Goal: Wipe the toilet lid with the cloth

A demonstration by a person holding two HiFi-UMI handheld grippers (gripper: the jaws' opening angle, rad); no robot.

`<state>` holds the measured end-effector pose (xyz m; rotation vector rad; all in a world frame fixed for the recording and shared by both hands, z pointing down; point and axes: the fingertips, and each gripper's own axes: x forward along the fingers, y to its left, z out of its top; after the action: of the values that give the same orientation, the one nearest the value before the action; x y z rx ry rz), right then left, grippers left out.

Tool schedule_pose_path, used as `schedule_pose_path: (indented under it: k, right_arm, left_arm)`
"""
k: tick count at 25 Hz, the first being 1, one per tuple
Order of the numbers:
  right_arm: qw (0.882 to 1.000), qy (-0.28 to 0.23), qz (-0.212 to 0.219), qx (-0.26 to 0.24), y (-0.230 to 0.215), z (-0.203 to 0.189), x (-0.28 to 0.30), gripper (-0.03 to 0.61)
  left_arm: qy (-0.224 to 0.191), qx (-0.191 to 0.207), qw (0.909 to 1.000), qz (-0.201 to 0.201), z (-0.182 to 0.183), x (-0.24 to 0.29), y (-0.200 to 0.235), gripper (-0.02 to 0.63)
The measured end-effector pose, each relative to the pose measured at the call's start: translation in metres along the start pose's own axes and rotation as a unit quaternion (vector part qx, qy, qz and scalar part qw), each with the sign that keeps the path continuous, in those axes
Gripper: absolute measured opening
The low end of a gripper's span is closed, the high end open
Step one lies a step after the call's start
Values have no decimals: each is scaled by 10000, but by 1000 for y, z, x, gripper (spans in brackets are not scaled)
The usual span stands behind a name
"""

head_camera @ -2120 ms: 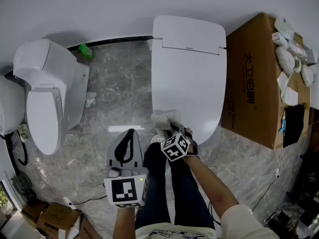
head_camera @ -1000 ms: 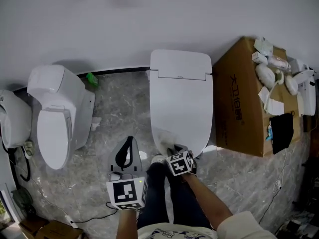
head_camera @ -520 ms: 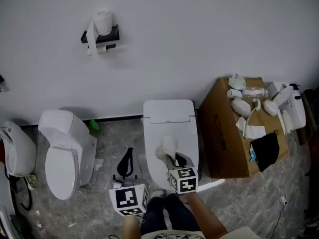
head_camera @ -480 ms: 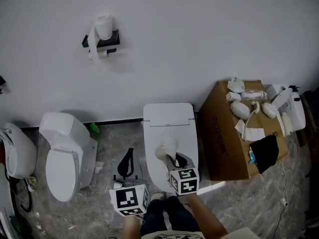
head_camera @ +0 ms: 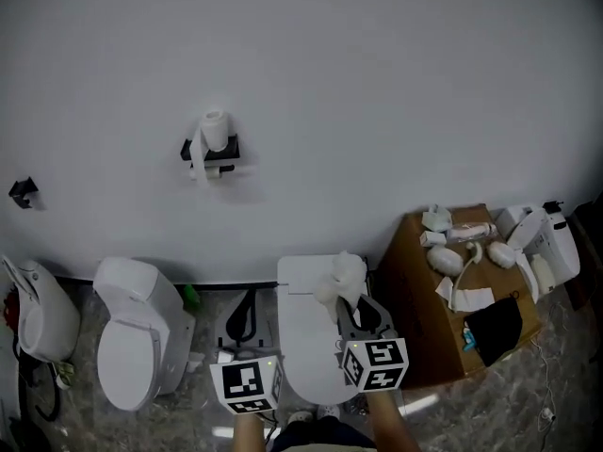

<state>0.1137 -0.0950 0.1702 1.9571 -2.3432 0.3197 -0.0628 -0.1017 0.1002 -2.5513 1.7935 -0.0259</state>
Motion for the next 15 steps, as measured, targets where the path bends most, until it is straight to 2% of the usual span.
schedule_pose_path:
  k: [5, 15]
  right_arm:
    - [9989, -412, -196, -72, -20, 43, -18, 92]
    - [9961, -816, -330, -80, -43, 77, -36, 92]
  left_arm:
    - [-208, 94, 9997, 14, 28, -1, -7, 12]
    - [-422, 191, 9988, 156, 52, -7, -11, 12]
